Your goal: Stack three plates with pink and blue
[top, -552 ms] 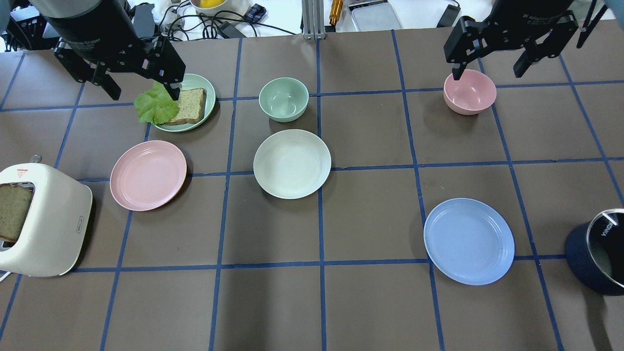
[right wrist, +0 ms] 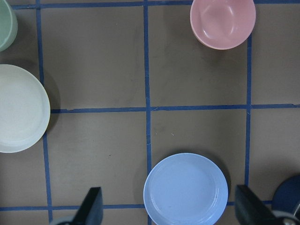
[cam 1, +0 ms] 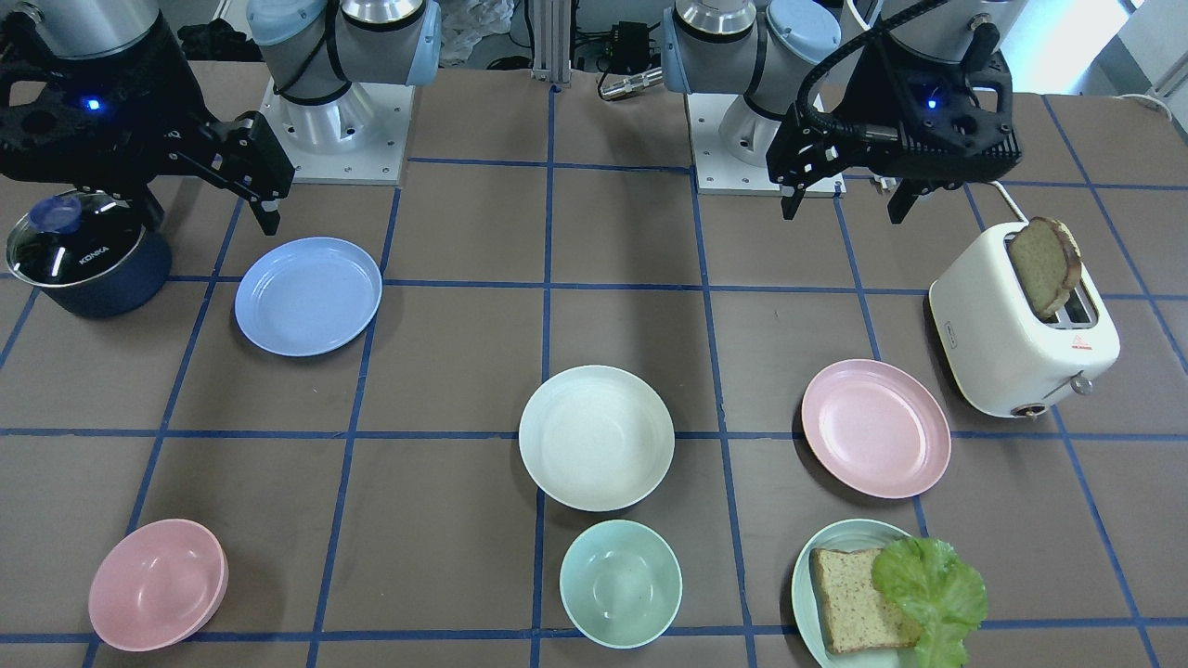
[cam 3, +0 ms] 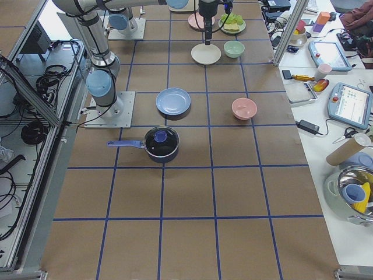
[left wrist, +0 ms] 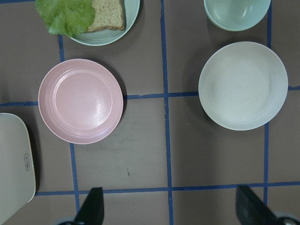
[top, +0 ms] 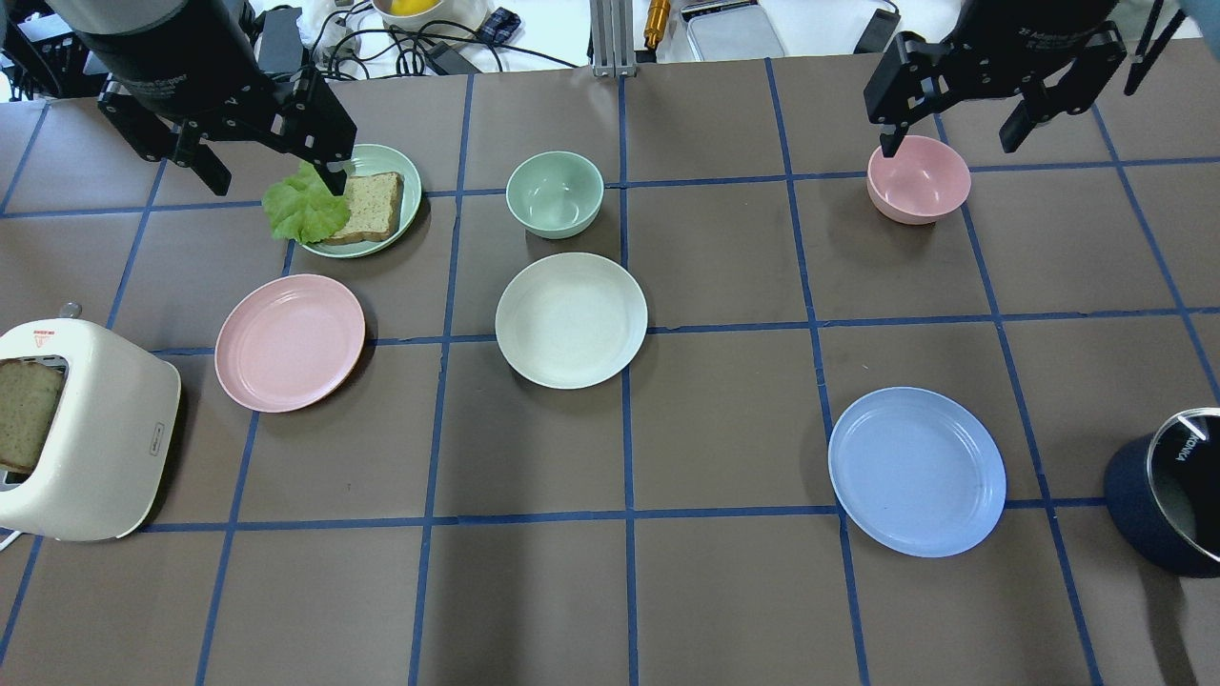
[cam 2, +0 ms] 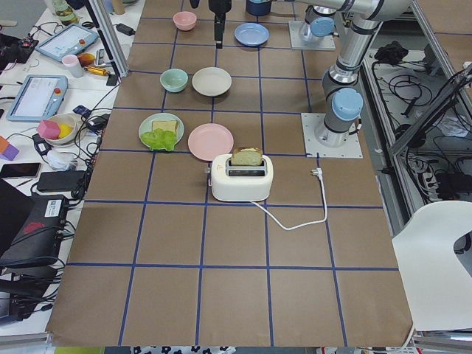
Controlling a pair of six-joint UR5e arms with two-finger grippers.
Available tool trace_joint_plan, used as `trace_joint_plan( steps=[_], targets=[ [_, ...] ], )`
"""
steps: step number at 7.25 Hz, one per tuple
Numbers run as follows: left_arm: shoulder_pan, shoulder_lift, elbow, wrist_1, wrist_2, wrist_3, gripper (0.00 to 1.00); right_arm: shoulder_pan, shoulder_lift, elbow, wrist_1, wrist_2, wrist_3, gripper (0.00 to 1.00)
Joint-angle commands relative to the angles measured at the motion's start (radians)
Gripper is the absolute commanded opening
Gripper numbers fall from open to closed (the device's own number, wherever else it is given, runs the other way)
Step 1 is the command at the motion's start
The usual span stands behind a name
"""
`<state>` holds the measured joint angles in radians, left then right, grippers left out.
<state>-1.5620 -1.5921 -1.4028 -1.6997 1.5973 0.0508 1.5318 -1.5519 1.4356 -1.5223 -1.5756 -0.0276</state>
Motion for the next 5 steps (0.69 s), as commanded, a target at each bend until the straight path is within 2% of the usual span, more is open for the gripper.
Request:
trace_joint_plan(
  steps=[1,5],
  targets=[
    [0.002,-0.002,-0.001,0.0,0.001,0.001,1.0,0.001,0.0,-0.001,0.001,-0.001,0.0,1.0],
    [0.0,0.001,0.002,-0.002,0.001,0.004,1.0,-0.001,0.001,0.003,0.002,0.002,-0.002,1.0]
  ],
)
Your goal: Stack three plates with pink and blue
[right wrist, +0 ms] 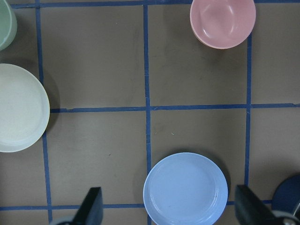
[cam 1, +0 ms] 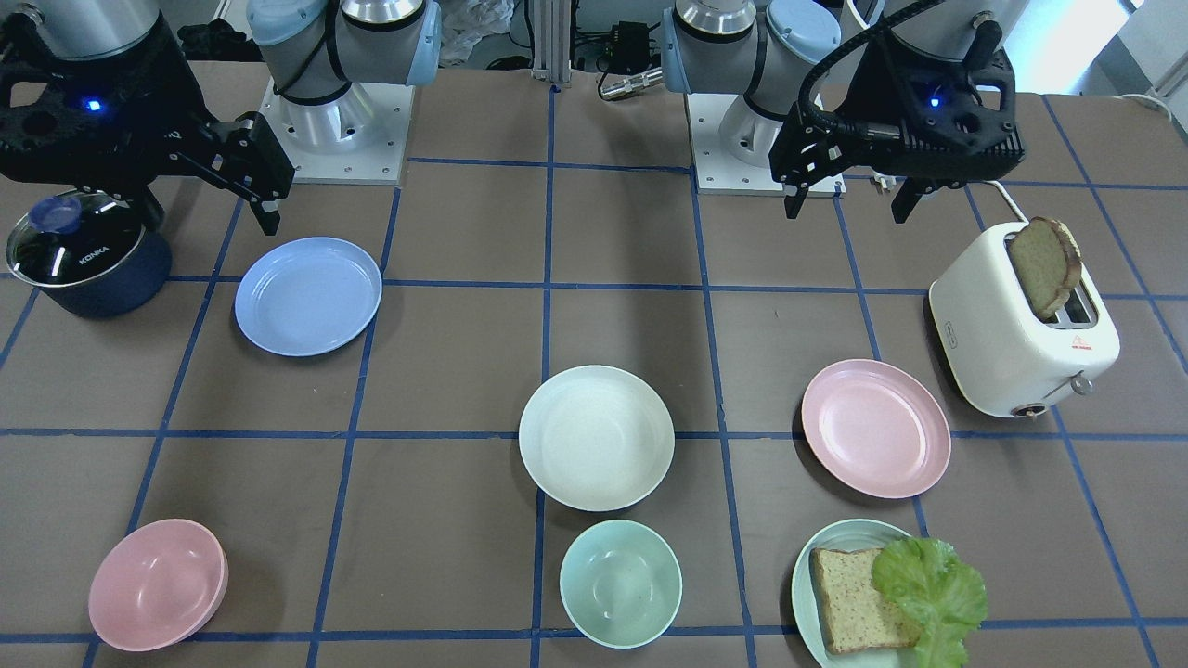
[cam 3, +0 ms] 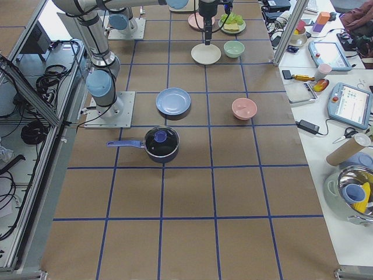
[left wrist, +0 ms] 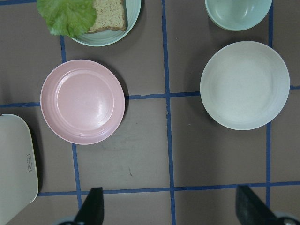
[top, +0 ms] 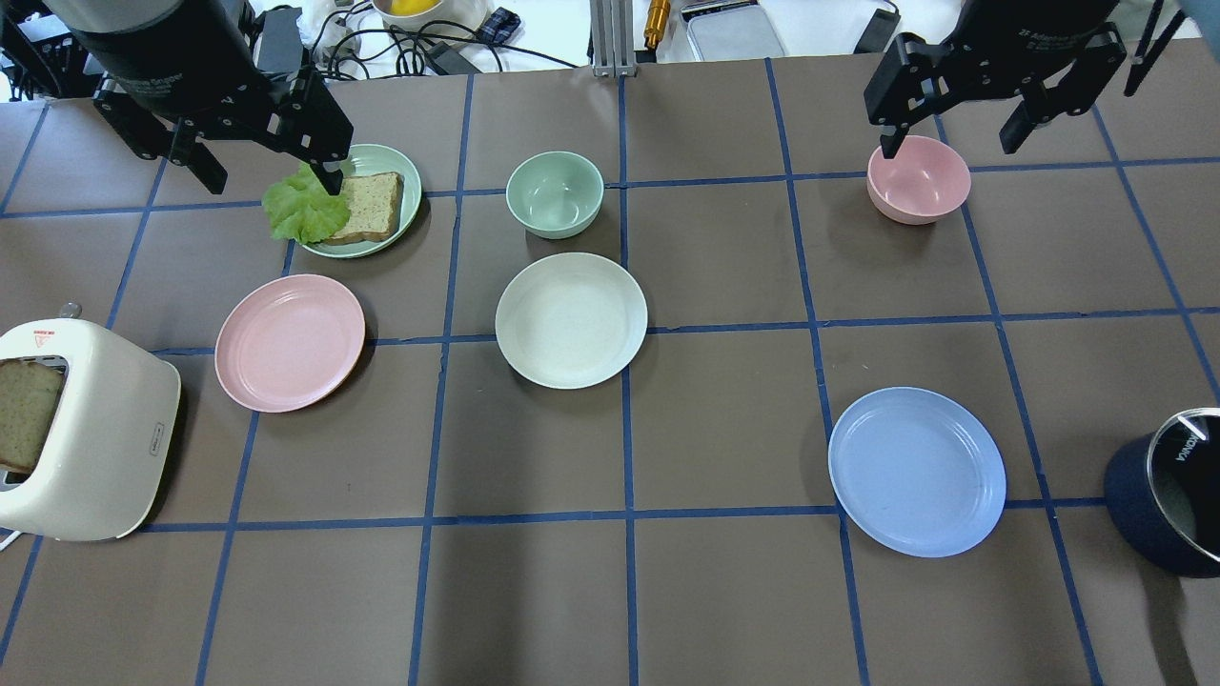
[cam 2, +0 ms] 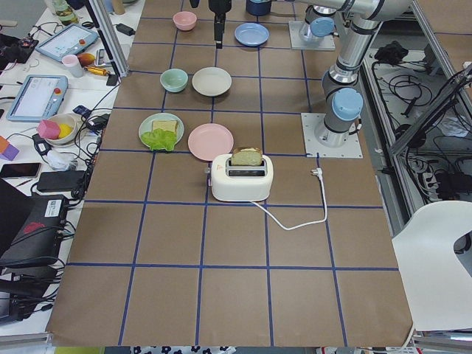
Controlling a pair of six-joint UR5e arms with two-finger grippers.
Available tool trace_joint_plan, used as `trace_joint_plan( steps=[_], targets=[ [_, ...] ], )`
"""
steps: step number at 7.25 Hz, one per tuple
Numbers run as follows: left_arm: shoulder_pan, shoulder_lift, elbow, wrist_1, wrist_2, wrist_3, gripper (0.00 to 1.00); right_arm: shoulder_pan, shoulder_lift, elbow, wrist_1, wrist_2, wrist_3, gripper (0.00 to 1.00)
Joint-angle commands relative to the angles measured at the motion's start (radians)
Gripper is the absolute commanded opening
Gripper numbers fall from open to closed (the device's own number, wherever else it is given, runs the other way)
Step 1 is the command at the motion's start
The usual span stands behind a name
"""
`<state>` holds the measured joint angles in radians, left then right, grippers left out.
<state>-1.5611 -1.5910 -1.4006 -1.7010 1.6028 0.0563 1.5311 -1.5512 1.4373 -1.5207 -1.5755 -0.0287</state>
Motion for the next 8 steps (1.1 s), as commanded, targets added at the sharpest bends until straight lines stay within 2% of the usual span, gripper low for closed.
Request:
trace_joint_plan(
  steps=[1,3,4,6,7,8],
  targets=[
    [0.001,0.0,0.0,0.0,-0.007,-0.001,1.0,-0.002,-0.001,0.009,-0.001,0.002,0.0,1.0],
    [0.022,-0.001,0.002,0.003,-0.061,-0.015,1.0,-0.009,0.002,0.052,-0.001,-0.011,-0.011,1.0],
    [0.022,-0.001,0.0,0.001,-0.055,-0.013,1.0,-0.04,0.003,0.079,-0.003,-0.011,-0.032,1.0],
    [0.05,-0.049,-0.032,0.003,-0.05,-0.001,1.0,-0.171,-0.006,0.249,-0.028,0.003,-0.138,1.0],
    [0.09,-0.087,-0.055,0.03,-0.05,0.005,1.0,-0.233,-0.029,0.326,-0.114,-0.014,-0.16,1.0],
    [0.11,-0.13,-0.095,0.058,-0.05,0.016,1.0,-0.309,-0.036,0.403,-0.149,-0.027,-0.207,1.0]
  ],
)
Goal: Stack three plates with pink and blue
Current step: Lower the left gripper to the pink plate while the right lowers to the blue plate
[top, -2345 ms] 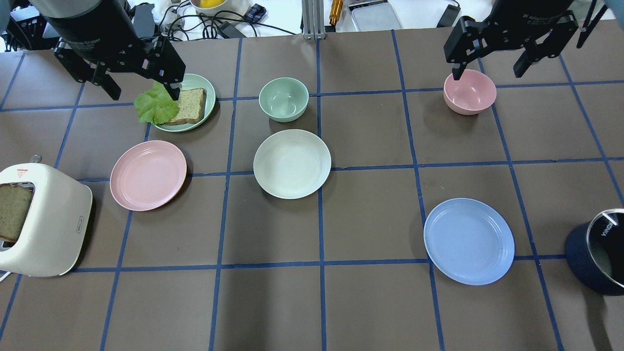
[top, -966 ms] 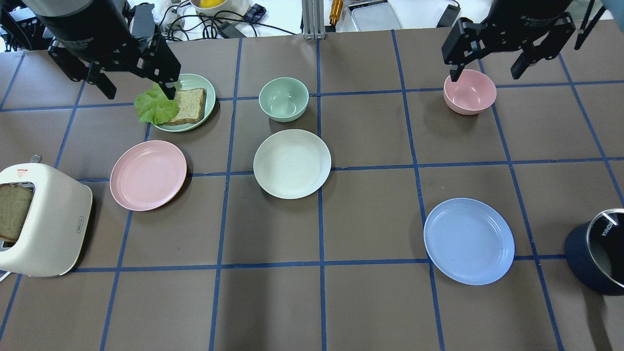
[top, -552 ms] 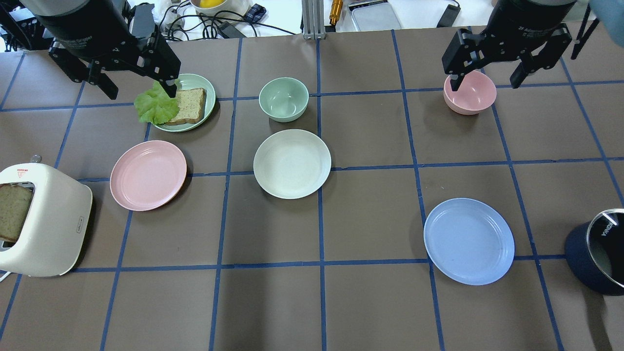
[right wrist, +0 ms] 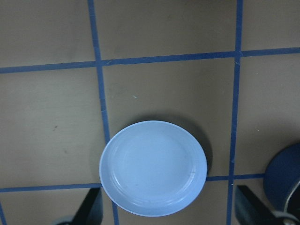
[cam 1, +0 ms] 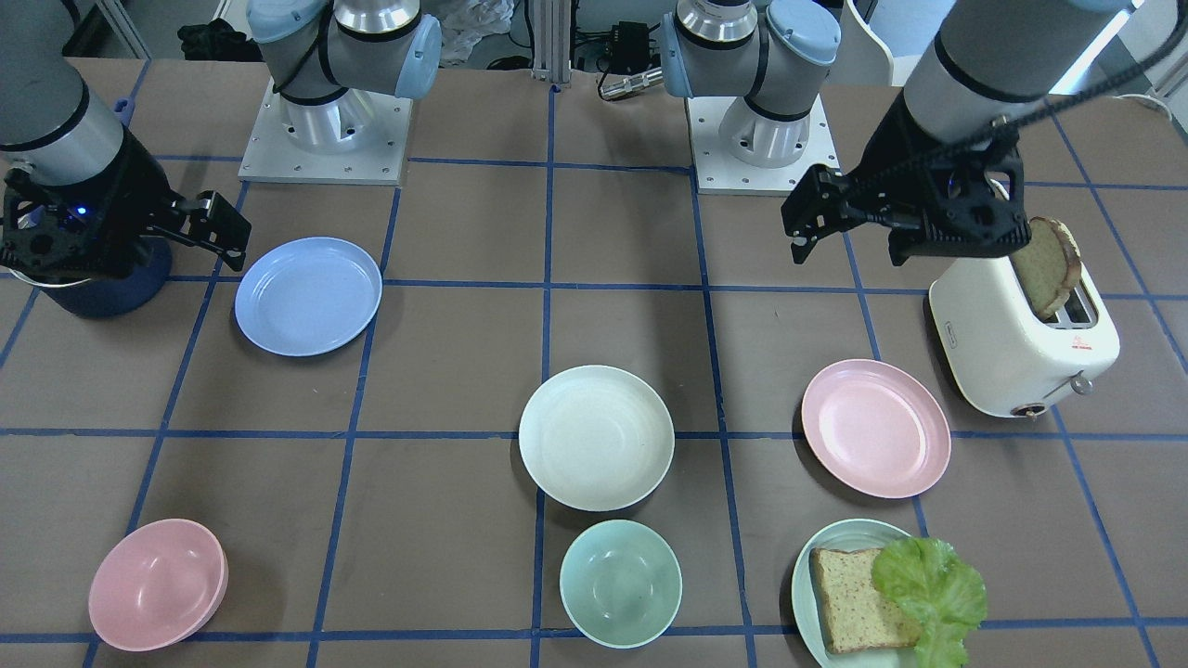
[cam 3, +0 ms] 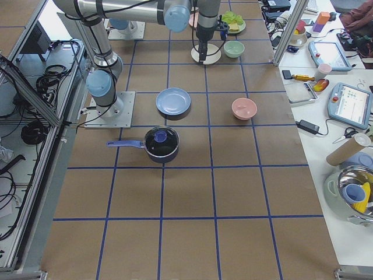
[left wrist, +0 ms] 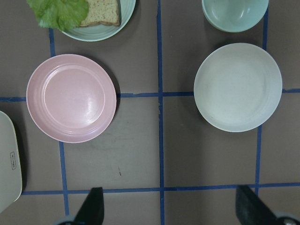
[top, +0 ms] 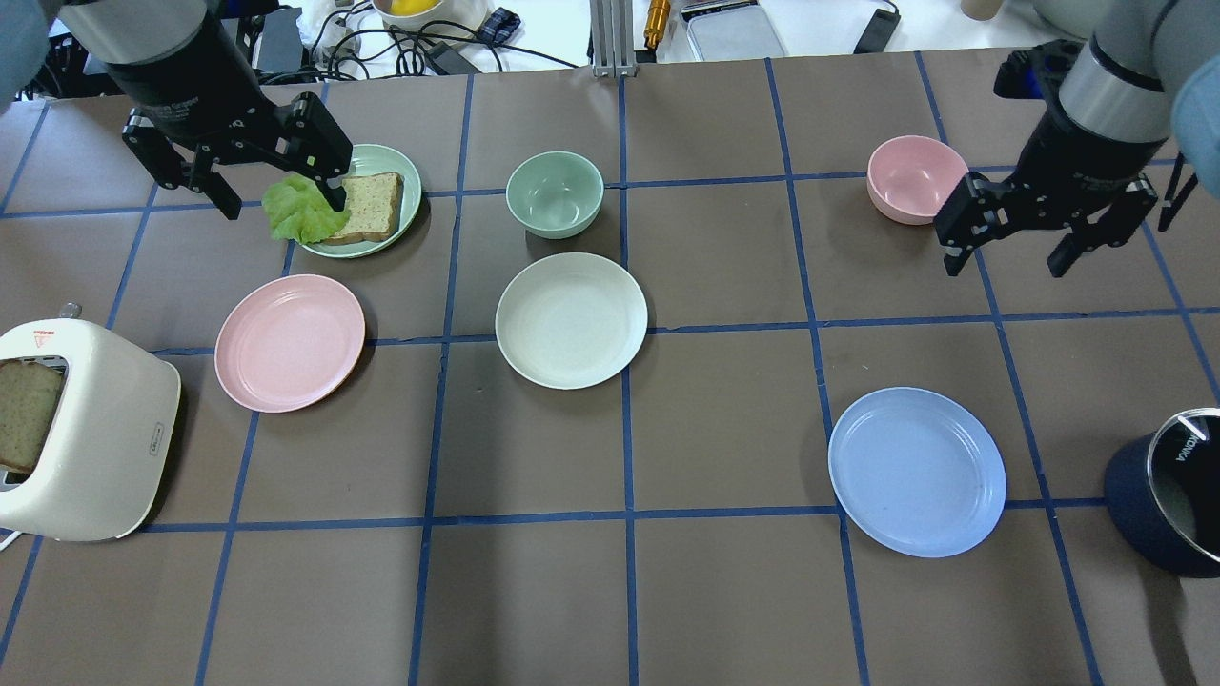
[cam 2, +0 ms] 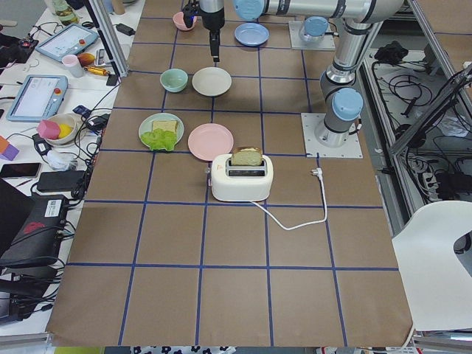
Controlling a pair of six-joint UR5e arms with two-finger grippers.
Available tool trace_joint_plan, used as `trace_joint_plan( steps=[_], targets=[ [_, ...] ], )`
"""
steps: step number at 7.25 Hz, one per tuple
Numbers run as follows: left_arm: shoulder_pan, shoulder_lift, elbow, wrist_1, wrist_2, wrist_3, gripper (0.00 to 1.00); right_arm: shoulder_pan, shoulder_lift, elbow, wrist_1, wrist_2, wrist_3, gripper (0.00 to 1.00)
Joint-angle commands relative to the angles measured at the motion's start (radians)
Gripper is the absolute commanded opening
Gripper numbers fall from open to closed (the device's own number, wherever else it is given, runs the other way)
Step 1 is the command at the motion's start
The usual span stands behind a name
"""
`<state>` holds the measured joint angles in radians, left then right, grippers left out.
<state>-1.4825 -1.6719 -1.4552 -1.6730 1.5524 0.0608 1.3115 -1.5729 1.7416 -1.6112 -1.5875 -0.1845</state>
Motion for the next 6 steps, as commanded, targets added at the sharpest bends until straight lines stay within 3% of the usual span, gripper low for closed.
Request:
trace_joint_plan(
  steps=[1,3,4,5,6],
  targets=[
    [0.037,-0.102,-0.113,0.159,0.0,0.051,1.0,-0.154,-0.015,0.189,-0.147,-0.005,-0.09,1.0],
    [0.039,-0.192,-0.302,0.4,0.096,0.091,1.0,-0.175,-0.016,0.385,-0.301,-0.002,-0.09,1.0],
    [0.044,-0.221,-0.353,0.498,0.098,0.096,1.0,-0.182,-0.012,0.451,-0.378,0.0,-0.093,1.0],
    [0.044,-0.267,-0.375,0.574,0.103,0.1,1.0,-0.201,-0.01,0.496,-0.404,0.003,-0.092,0.98],
    [0.044,-0.308,-0.367,0.579,0.127,0.106,0.92,-0.231,-0.007,0.522,-0.427,0.039,-0.093,0.96]
  ],
)
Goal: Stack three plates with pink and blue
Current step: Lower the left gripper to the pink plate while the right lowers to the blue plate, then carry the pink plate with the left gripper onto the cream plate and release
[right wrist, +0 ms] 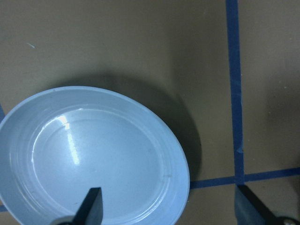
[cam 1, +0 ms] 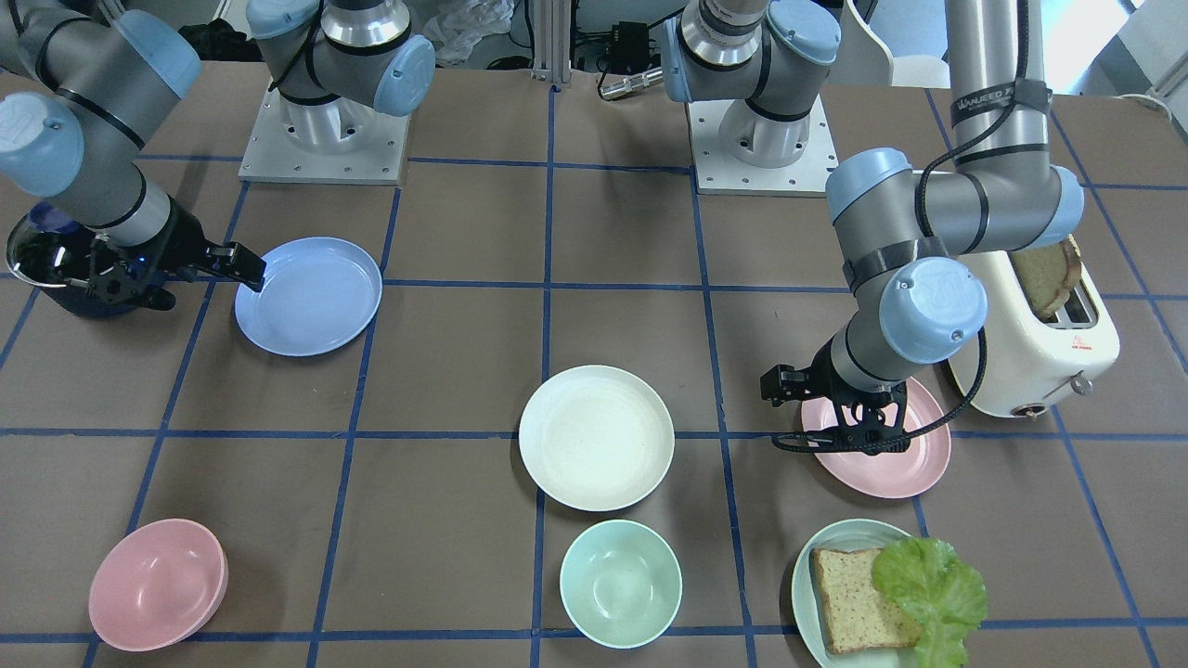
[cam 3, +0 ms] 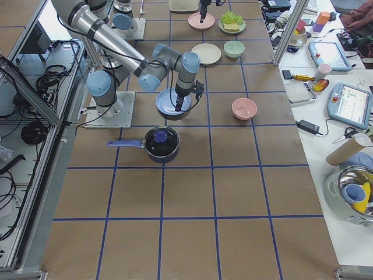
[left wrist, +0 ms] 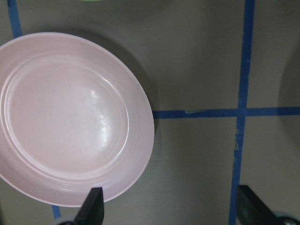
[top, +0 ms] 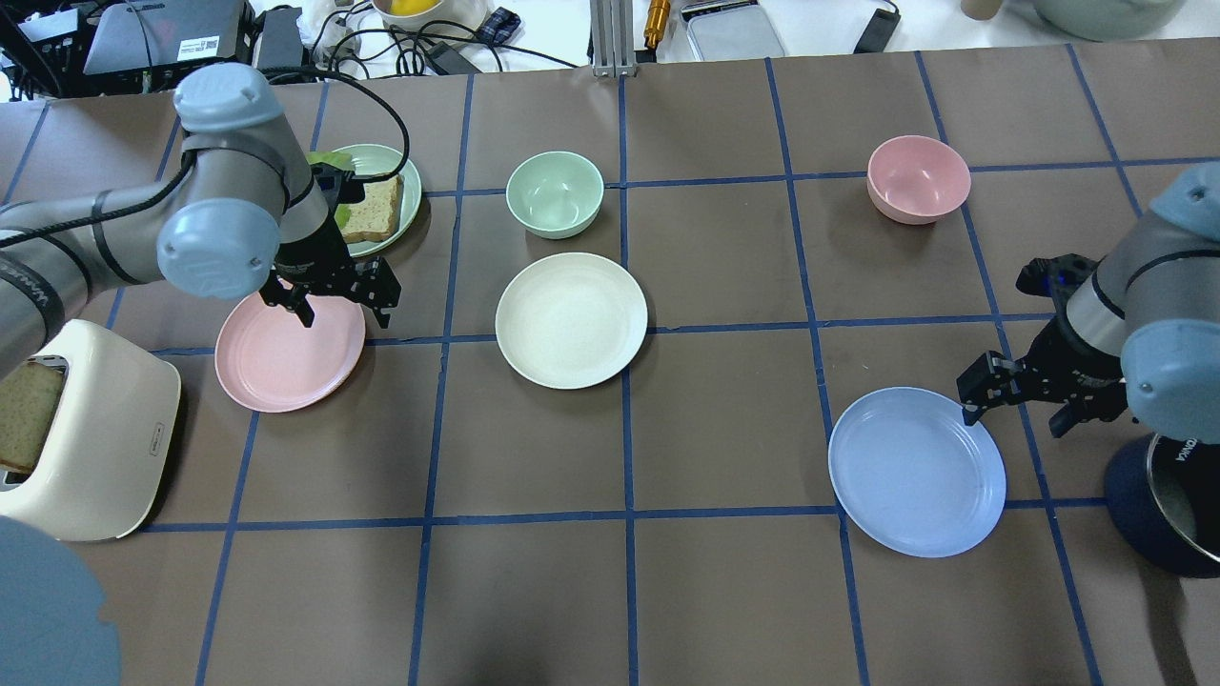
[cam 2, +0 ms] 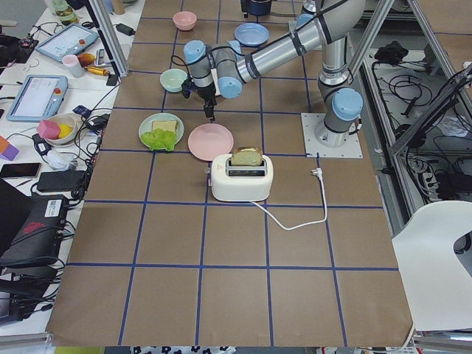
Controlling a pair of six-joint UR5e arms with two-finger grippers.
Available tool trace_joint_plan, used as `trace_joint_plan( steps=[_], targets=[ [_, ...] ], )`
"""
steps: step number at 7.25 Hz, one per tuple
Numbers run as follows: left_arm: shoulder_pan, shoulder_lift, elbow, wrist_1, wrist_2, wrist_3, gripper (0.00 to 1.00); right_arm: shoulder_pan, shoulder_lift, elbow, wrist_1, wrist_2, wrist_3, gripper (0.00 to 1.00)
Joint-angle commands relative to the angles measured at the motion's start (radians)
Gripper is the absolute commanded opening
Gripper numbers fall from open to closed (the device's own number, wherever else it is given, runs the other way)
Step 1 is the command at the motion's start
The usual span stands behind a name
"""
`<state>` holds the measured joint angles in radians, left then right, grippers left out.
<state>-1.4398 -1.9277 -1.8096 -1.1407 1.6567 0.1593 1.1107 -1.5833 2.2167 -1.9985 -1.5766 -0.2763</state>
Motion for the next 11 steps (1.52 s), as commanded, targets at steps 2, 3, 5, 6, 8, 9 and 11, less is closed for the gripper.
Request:
trace_joint_plan(
  steps=[2,3,5,6,8,9,11],
  targets=[
    [0.001,-0.088,-0.019,0.072,0.04,0.017,0.47,-0.043,0.028,0.104,-0.162,0.055,-0.038,0.96],
    [-0.001,-0.08,-0.016,0.064,0.04,0.019,0.17,-0.043,0.063,0.103,-0.18,0.055,-0.041,0.9],
    [-0.008,-0.076,-0.016,0.064,0.04,0.017,0.0,-0.043,0.075,0.106,-0.215,0.056,-0.07,0.87],
    [-0.019,-0.07,-0.016,0.065,0.041,0.003,0.0,-0.045,0.075,0.106,-0.213,0.056,-0.084,0.8],
    [-0.081,-0.039,0.005,0.015,0.038,-0.035,0.0,-0.077,0.075,0.106,-0.204,0.056,-0.128,0.54],
    [-0.134,-0.028,0.056,-0.041,0.044,-0.073,0.0,-0.095,0.075,0.107,-0.197,0.056,-0.151,0.39],
    [-0.241,-0.049,0.203,-0.155,0.035,-0.215,0.0,-0.1,0.075,0.107,-0.195,0.082,-0.171,0.1]
  ],
)
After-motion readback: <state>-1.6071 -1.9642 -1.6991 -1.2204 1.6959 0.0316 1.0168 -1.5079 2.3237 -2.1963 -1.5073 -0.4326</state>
